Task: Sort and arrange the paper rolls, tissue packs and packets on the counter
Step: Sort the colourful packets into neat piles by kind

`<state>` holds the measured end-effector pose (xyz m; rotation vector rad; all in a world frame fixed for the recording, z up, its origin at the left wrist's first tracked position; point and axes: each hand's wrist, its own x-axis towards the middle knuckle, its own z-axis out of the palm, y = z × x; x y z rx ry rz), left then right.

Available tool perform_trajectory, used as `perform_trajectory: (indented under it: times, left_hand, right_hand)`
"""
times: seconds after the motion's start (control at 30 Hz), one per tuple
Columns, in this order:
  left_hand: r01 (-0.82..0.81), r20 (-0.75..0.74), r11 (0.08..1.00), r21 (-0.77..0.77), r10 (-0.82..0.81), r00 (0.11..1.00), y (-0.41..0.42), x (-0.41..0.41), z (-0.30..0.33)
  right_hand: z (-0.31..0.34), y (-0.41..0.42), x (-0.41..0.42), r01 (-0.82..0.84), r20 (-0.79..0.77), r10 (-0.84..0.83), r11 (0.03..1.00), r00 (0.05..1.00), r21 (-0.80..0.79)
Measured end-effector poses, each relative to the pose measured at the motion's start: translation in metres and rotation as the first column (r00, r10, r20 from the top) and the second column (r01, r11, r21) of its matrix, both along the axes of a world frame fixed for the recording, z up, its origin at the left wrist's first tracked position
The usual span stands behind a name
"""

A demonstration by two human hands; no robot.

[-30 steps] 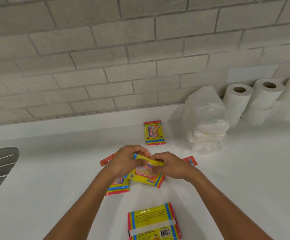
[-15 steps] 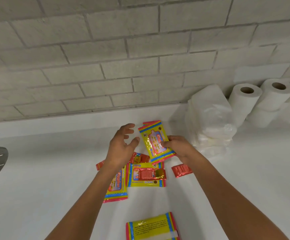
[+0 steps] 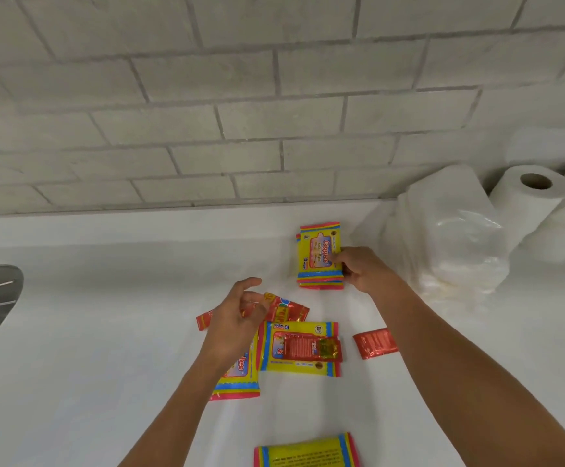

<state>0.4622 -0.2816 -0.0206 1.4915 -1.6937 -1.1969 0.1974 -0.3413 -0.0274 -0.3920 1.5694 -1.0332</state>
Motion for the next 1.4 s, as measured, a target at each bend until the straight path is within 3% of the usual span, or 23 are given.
perform_trajectory:
  times: [0.2, 0.5, 1.0, 1.1, 1.23, 1.4]
  left_hand:
    - [-0.019, -0.003, 1.0, 0.025, 0.019, 1.0, -0.002, 0.004, -0.008]
    - [-0.002, 0.021, 1.0, 0.011, 0.002, 1.0, 0.001, 0.005, -0.013]
    - [0.025, 0.036, 1.0, 0.01, -0.025, 0.999, 0.015, 0.001, -0.018]
    - [0.085, 0.054, 0.996, -0.009, -0.084, 0.995, 0.029, 0.0, -0.019]
    - [0.224, 0.191, 0.973, -0.055, -0.21, 0.959, 0.055, -0.001, -0.022]
    - [0.45, 0.326, 0.892, 0.051, -0.44, 0.836, 0.095, -0.001, -0.02]
  right_hand:
    - [-0.008, -0.008, 0.0, 0.047, -0.08, -0.045, 0.999, 0.996, 0.023]
    - [-0.01, -0.004, 0.002, 0.063, -0.425, -0.048, 0.998, 0.904, 0.022]
    - [-0.011, 0.006, 0.003, -0.068, -0.59, 0.071, 0.997, 0.804, 0.026]
    - [-0.001, 0.02, 0.008, -0.122, -0.635, 0.11, 0.992, 0.764, 0.025]
    - [0.008, 0.044, 0.015, -0.219, -0.657, 0.163, 0.976, 0.736, -0.003]
    - [0.017, 0.089, 0.025, -0.292, -0.613, 0.187, 0.954, 0.767, -0.075]
